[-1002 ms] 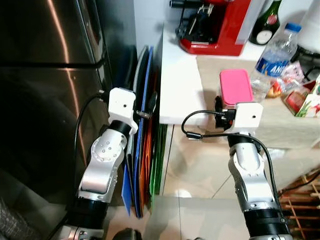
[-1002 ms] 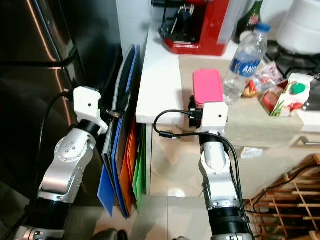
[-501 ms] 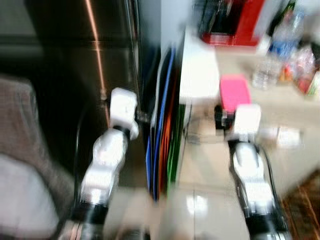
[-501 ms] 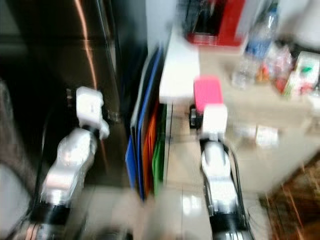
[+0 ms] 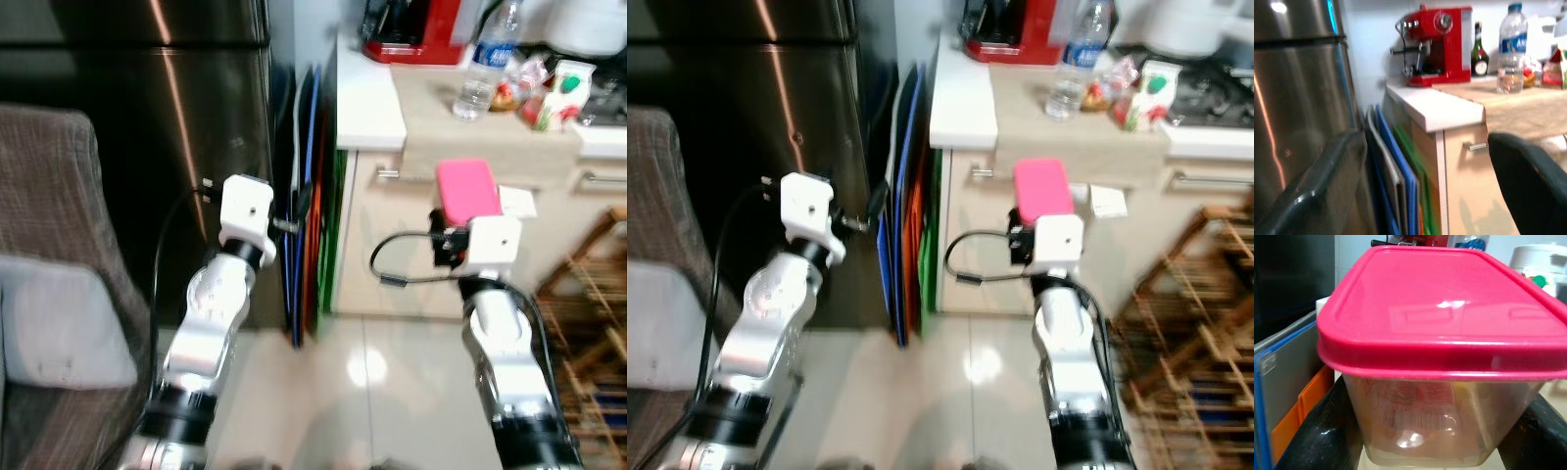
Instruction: Restocking fridge
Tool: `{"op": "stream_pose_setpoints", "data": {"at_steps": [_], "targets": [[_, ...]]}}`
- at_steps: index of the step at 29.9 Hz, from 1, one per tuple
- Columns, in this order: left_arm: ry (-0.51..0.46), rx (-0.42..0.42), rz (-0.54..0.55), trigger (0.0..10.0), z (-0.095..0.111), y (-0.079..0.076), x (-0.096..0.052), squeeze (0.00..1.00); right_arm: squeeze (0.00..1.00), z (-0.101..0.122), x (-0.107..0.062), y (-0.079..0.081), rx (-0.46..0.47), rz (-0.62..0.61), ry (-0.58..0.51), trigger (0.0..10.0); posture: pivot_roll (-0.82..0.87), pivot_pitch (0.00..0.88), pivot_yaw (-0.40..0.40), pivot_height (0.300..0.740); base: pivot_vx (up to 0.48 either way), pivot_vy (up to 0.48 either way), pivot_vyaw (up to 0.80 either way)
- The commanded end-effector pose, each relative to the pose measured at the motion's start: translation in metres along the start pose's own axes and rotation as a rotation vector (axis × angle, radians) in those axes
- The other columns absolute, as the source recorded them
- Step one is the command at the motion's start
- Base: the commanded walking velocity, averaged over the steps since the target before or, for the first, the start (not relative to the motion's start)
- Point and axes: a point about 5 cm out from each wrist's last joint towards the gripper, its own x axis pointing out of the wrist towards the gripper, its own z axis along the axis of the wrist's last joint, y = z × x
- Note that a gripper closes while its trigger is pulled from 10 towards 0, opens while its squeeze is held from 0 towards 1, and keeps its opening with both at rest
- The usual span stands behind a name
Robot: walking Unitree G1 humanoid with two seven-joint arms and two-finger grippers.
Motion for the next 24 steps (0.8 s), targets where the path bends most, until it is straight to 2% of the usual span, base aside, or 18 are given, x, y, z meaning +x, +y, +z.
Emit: {"op": "stream_pose_setpoints", "data": {"at_steps": [1, 9, 16, 24], "targets": [[-0.008, -0.003, 0.009, 10.0, 0.003, -0.002, 0.003, 0.0, 0.0, -0.002, -0.001, -0.001, -0.001, 0.013, 0.006, 0.0, -0.02, 0.0, 0.019, 0.74, -0.296, 0.0, 0.0], [0.014, -0.018, -0.003, 10.0, -0.002, -0.005, 0.003, 0.0, 0.0, -0.003, -0.001, -0.003, -0.006, 0.024, 0.014, 0.0, -0.02, 0.0, 0.018, 0.74, -0.219, 0.0, 0.0], [0.03, -0.023, -0.031, 10.0, -0.008, 0.0, 0.001, 0.0, 0.0, -0.009, -0.003, 0.005, 0.004, 0.039, 0.045, 0.0, -0.03, 0.0, 0.026, 0.74, 0.0, 0.0, -0.66], [0.046, -0.04, -0.058, 10.0, -0.014, -0.001, 0.007, 0.0, 0.0, -0.006, 0.0, -0.006, 0.0, -0.027, 0.012, 0.0, -0.04, 0.0, 0.049, 0.74, 0.0, -0.43, -0.74]]}}
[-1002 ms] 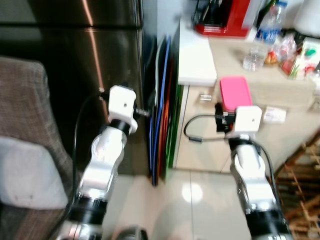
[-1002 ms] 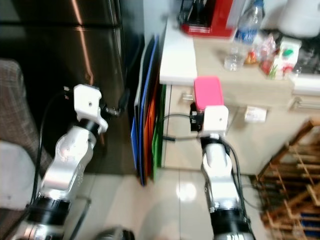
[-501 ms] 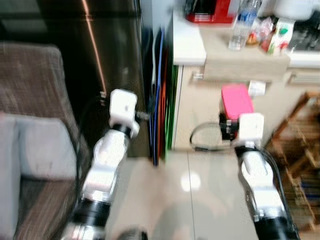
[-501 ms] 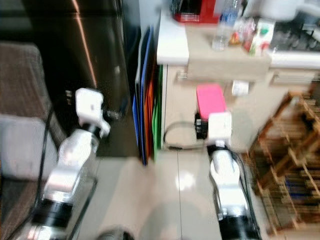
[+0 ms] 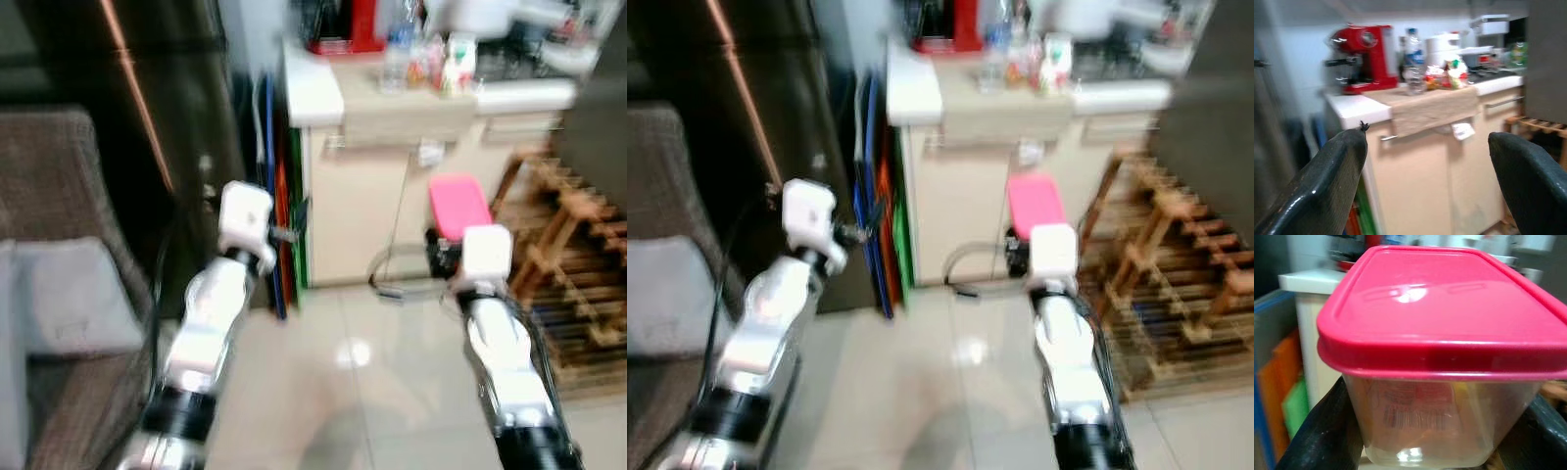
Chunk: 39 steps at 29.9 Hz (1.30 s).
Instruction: Restocking fridge
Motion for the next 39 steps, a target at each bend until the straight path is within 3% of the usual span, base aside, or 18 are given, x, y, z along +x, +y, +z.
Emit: {"op": "stream_pose_setpoints", "data": {"at_steps": [1, 5, 7, 12, 20, 24, 30, 39], "targets": [[0.013, -0.012, -0.003, 10.0, -0.002, -0.002, 0.004, 0.0, 0.0, 0.007, 0.003, -0.008, 0.002, -0.034, -0.039, 0.0, -0.04, 0.0, 0.049, 0.74, 0.0, -0.442, -0.74], [0.045, -0.06, 0.069, 10.0, -0.009, 0.007, 0.004, 0.0, 0.0, 0.003, 0.002, -0.01, 0.019, -0.056, -0.022, 0.0, -0.04, 0.0, 0.049, 0.74, 0.0, -0.419, -0.74], [0.093, -0.102, 0.152, 10.0, -0.019, 0.019, -0.002, 0.0, 0.0, -0.002, -0.001, -0.013, 0.042, -0.08, 0.002, 0.0, -0.04, 0.0, 0.047, 0.74, 0.262, -0.397, -0.74], [0.15, -0.137, 0.233, 10.0, -0.033, 0.034, -0.013, 0.0, 0.0, -0.01, -0.006, -0.021, 0.07, -0.131, 0.028, 0.0, -0.03, 0.0, 0.043, 0.74, 0.282, -0.385, -0.74], [0.244, -0.139, 0.318, 10.0, -0.055, 0.047, -0.03, 0.0, 0.0, -0.023, -0.021, -0.043, 0.076, -0.238, 0.068, 0.0, -0.04, 0.0, 0.04, 0.74, 0.108, -0.047, -0.73], [0.247, -0.11, 0.341, 10.0, -0.059, 0.055, -0.038, 0.0, 0.0, -0.02, -0.02, -0.039, 0.065, -0.184, 0.062, 0.0, -0.04, 0.0, 0.032, 0.74, 0.0, 0.0, -0.55], [0.173, -0.035, 0.278, 10.0, -0.047, 0.05, -0.037, 0.0, 0.0, -0.018, -0.016, -0.032, 0.039, -0.131, 0.045, 0.0, -0.02, 0.0, 0.008, 0.74, 0.0, 0.0, 0.0], [0.062, -0.026, 0.182, 10.0, -0.027, 0.034, -0.029, 0.0, 0.0, -0.018, -0.004, -0.023, 0.032, -0.083, 0.063, 0.0, 0.01, 0.0, -0.003, 0.74, 0.361, -0.197, -0.75]]}}
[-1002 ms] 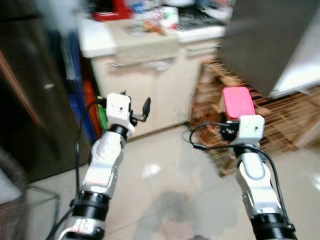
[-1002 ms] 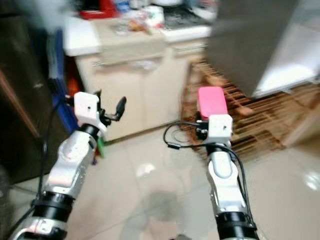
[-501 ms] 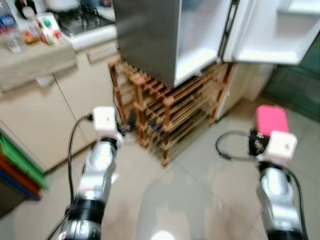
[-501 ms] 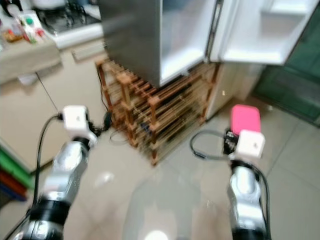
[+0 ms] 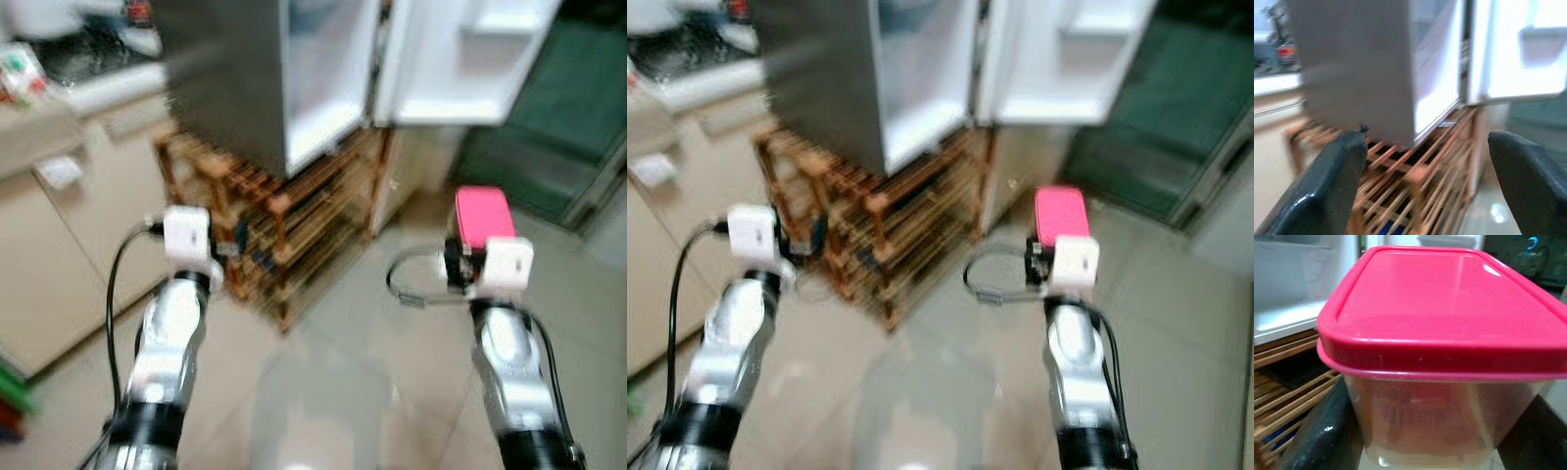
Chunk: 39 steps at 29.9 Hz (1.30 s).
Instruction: Restocking fridge
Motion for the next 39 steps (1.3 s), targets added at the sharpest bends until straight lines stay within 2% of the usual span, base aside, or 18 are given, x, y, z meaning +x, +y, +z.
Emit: {"op": "stream_pose_setpoints", "data": {"at_steps": [1, 3, 4, 6, 7, 9, 10, 19, 27, 39], "targets": [[-0.011, 0.002, -0.032, 10.0, 0.002, -0.007, 0.001, 0.0, 0.0, 0.0, 0.002, -0.004, -0.018, -0.006, 0.0, 0.0, 0.01, 0.0, -0.003, 0.74, 0.416, 0.0, -0.79], [0.001, -0.009, -0.016, 10.0, -0.001, -0.003, -0.001, 0.0, 0.0, 0.001, 0.003, -0.001, -0.002, 0.011, -0.007, 0.0, 0.0, 0.0, -0.001, 0.74, 0.42, 0.0, -0.39], [0.02, -0.025, 0.008, 10.0, -0.005, 0.001, -0.002, 0.13, 0.0, 0.002, 0.002, 0.001, 0.002, 0.028, -0.015, 0.0, 0.0, 0.0, 0.0, 0.74, 0.42, 0.0, 0.0], [0.026, -0.026, 0.016, 10.0, -0.006, 0.002, -0.003, 0.13, 0.0, 0.002, 0.002, 0.002, 0.001, 0.03, -0.018, 0.0, 0.0, 0.0, 0.0, 0.74, 0.42, 0.0, 0.0], [0.029, -0.028, 0.021, 10.0, -0.007, 0.002, -0.003, 0.17, 0.0, 0.002, 0.002, 0.002, 0.0, 0.031, -0.021, 0.0, 0.0, 0.0, 0.002, 0.74, 0.42, 0.0, 0.0], [0.027, -0.026, 0.009, 10.0, -0.007, 0.0, -0.001, 0.1, 0.0, 0.002, 0.001, 0.0, -0.005, 0.029, -0.022, 0.0, -0.01, 0.0, 0.006, 0.74, 0.42, 0.0, 0.0], [0.023, -0.021, -0.008, 10.0, -0.006, -0.003, 0.0, 0.0, 0.0, 0.001, 0.0, -0.002, -0.012, 0.021, -0.019, 0.0, -0.02, 0.0, 0.008, 0.74, 0.42, 0.0, 0.0], [0.003, -0.037, -0.059, 10.0, -0.003, -0.013, 0.001, 0.0, 0.0, 0.0, -0.001, -0.005, -0.022, 0.013, -0.021, 0.0, -0.03, 0.0, 0.012, 0.74, 0.421, 0.0, 0.0], [0.014, -0.058, -0.015, 10.0, -0.005, -0.009, 0.002, 0.0, 0.0, 0.0, 0.0, -0.004, -0.025, 0.024, -0.018, 0.0, -0.03, 0.0, 0.011, 0.74, 0.428, 0.0, 0.0], [0.003, -0.031, -0.054, 10.0, -0.002, -0.014, 0.006, 0.0, 0.0, -0.001, 0.0, -0.003, -0.027, 0.033, -0.019, 0.0, -0.03, 0.0, 0.019, 0.74, 0.436, 0.0, 0.0]]}}
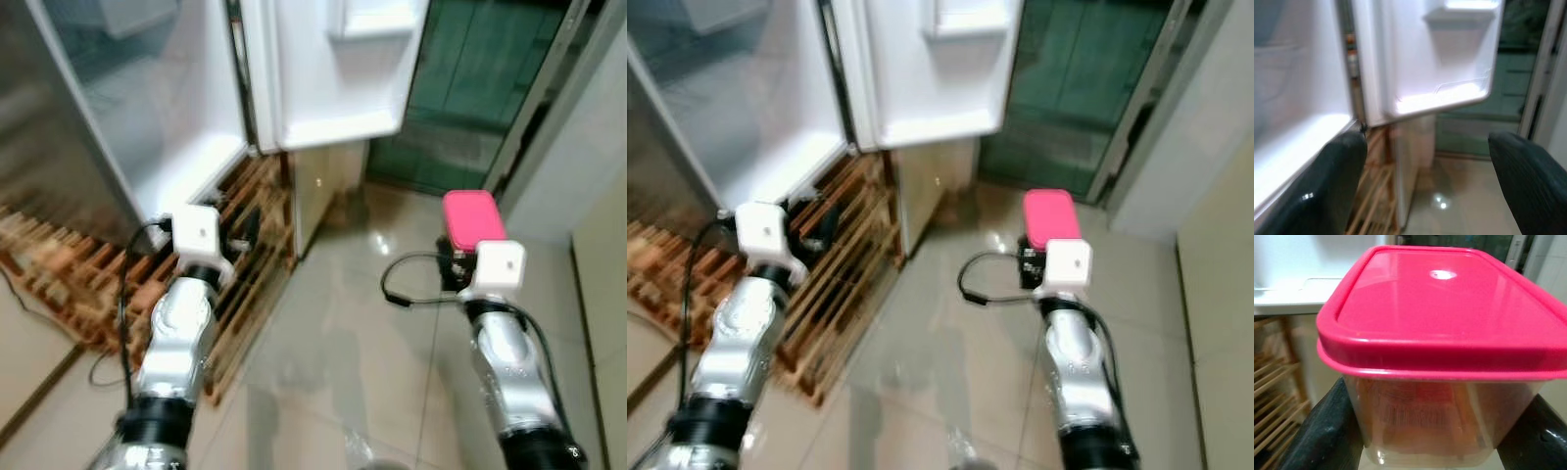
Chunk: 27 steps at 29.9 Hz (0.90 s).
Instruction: Restocking fridge
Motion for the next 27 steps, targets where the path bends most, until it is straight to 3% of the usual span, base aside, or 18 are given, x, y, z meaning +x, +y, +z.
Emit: {"op": "stream_pose_setpoints", "data": {"at_steps": [1, 27], "targets": [[-0.012, 0.023, 0.015, 10.0, 0.0047, 0.0094, 0.0012, 0.0, 0.0, 0.0053, 0.003, 0.0084, 0.004, 0.029, -0.027, 0.0, -0.03, 0.0, 0.02, 0.74, 0.439, 0.0, 0.0], [-0.011, 0.045, -0.025, 10.0, 0.004, 0.0041, 0.0, 0.0, 0.0, 0.0007, 0.0026, 0.0127, 0.002, 0.044, -0.015, 0.0, -0.02, 0.0, 0.018, 0.74, 0.439, 0.0, 0.0]]}}
